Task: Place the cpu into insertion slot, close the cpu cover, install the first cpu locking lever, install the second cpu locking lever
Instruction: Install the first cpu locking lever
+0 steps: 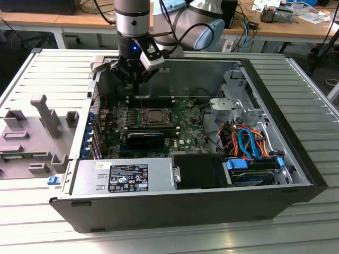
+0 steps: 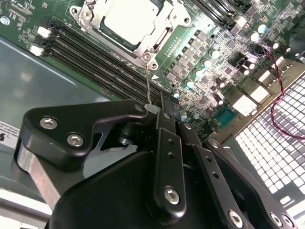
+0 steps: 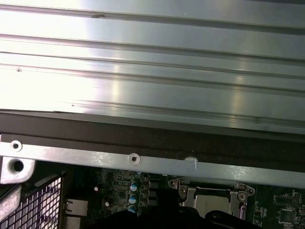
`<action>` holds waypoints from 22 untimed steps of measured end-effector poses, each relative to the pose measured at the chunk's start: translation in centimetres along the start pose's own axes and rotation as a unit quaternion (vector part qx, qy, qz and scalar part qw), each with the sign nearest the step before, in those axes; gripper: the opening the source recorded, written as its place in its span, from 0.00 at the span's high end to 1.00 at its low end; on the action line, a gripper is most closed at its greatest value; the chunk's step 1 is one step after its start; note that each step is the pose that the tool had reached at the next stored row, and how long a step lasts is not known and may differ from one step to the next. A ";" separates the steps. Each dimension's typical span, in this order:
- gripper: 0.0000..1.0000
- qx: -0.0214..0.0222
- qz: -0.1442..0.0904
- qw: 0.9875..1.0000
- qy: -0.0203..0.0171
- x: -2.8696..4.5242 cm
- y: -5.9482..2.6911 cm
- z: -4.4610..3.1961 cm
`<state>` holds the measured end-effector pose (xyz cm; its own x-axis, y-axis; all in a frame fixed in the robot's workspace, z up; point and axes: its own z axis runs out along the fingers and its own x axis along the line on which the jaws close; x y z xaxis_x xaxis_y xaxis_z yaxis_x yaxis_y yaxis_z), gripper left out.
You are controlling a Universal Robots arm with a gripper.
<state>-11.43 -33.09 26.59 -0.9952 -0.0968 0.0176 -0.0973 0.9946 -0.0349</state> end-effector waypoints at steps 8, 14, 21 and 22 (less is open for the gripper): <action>0.89 0.000 0.000 1.000 0.002 -0.46 -0.05 -0.01; 0.89 0.000 0.000 1.000 0.003 -0.66 -0.07 -0.01; 0.89 0.000 0.000 1.000 0.003 -0.77 -0.08 0.00; 0.89 0.000 0.000 1.000 0.003 -0.80 -0.08 0.00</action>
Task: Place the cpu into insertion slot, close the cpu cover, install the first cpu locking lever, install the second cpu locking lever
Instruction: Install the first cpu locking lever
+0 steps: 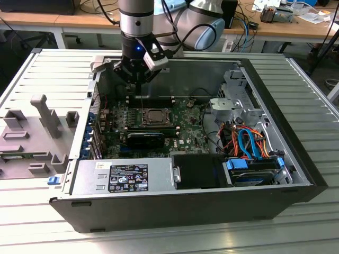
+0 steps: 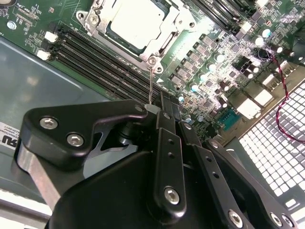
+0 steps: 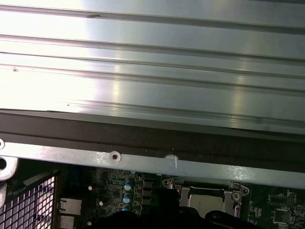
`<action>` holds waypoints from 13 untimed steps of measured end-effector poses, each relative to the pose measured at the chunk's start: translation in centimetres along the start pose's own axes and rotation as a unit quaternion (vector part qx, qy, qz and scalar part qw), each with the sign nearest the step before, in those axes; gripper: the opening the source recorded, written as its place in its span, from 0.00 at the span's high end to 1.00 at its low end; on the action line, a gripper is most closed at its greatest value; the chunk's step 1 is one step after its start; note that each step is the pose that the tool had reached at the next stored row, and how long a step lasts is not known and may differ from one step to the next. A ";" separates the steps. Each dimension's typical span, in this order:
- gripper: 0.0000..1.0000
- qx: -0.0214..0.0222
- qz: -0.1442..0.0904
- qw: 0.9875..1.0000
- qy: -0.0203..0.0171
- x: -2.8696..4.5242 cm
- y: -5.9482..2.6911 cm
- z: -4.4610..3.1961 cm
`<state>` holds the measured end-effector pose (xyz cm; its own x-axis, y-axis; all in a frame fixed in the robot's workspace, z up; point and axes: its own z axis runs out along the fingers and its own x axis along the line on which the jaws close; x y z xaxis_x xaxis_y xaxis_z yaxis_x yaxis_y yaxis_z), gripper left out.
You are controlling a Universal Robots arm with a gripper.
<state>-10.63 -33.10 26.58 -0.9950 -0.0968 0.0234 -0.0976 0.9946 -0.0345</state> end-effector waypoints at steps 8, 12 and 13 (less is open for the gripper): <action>0.89 0.000 0.000 1.000 0.000 -0.29 -0.03 0.02; 0.89 0.000 0.000 1.000 0.000 -0.39 -0.04 0.03; 0.89 0.000 0.000 1.000 0.000 -0.42 -0.04 0.03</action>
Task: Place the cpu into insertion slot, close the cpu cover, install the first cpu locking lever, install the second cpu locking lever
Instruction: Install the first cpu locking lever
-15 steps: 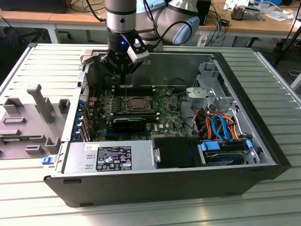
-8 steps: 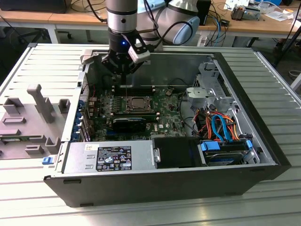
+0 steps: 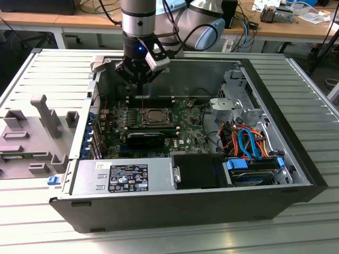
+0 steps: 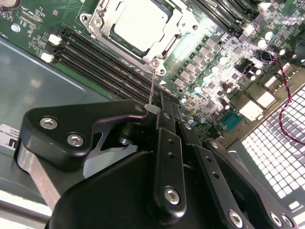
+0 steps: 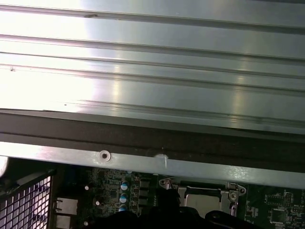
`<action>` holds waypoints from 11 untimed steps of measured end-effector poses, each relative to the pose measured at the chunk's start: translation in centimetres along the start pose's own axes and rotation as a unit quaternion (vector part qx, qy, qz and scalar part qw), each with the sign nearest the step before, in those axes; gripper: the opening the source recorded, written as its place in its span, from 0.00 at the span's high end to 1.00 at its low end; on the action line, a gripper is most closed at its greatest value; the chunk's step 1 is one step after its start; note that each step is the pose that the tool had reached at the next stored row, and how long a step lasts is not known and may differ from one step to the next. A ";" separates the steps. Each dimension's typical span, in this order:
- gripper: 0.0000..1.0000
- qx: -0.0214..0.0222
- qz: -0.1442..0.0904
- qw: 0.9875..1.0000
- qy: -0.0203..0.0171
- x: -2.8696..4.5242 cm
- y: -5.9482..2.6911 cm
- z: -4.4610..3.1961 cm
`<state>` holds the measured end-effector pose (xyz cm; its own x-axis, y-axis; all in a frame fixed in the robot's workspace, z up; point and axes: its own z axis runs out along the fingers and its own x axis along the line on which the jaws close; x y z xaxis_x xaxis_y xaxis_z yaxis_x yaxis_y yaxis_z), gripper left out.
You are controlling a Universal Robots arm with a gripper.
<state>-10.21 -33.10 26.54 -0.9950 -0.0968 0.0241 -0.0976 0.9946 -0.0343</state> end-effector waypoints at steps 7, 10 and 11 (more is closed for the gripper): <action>0.89 0.000 0.000 1.000 0.001 -0.46 -0.04 0.04; 0.89 0.000 0.000 1.000 0.001 -0.61 -0.06 0.05; 0.89 0.000 0.000 1.000 0.001 -0.65 -0.06 0.05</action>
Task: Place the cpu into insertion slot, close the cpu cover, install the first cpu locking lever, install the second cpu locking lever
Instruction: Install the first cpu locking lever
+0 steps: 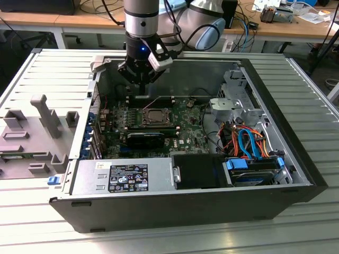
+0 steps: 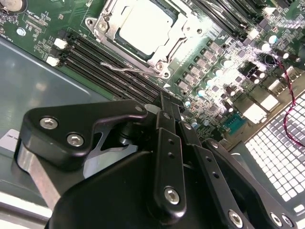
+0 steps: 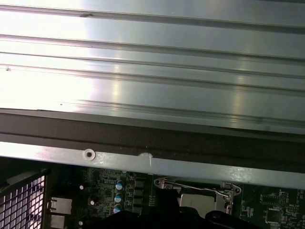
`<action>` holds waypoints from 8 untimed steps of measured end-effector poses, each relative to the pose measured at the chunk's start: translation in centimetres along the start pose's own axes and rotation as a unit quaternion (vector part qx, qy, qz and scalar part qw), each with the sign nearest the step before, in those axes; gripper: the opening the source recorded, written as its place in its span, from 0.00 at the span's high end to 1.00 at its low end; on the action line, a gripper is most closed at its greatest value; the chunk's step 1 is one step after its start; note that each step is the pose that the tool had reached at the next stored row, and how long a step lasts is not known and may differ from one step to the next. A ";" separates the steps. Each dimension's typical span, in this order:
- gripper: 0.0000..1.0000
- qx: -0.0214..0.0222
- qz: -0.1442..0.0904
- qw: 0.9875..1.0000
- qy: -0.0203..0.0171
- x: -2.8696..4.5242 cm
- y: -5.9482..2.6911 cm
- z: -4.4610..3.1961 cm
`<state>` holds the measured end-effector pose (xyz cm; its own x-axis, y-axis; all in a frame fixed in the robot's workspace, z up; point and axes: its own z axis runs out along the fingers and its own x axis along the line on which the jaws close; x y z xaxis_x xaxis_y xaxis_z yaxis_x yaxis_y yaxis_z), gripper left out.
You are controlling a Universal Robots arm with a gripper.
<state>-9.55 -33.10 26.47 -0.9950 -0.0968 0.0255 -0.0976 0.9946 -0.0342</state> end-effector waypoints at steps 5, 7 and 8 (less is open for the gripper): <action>0.89 0.000 0.000 1.000 0.000 -0.09 -0.01 0.00; 0.89 0.000 0.000 1.000 0.000 -0.09 -0.01 0.00; 0.89 0.000 0.000 1.000 0.000 -0.10 -0.04 0.01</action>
<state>-9.45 -33.13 26.47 -0.9950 -0.0969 0.0254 -0.0977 0.9946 -0.0341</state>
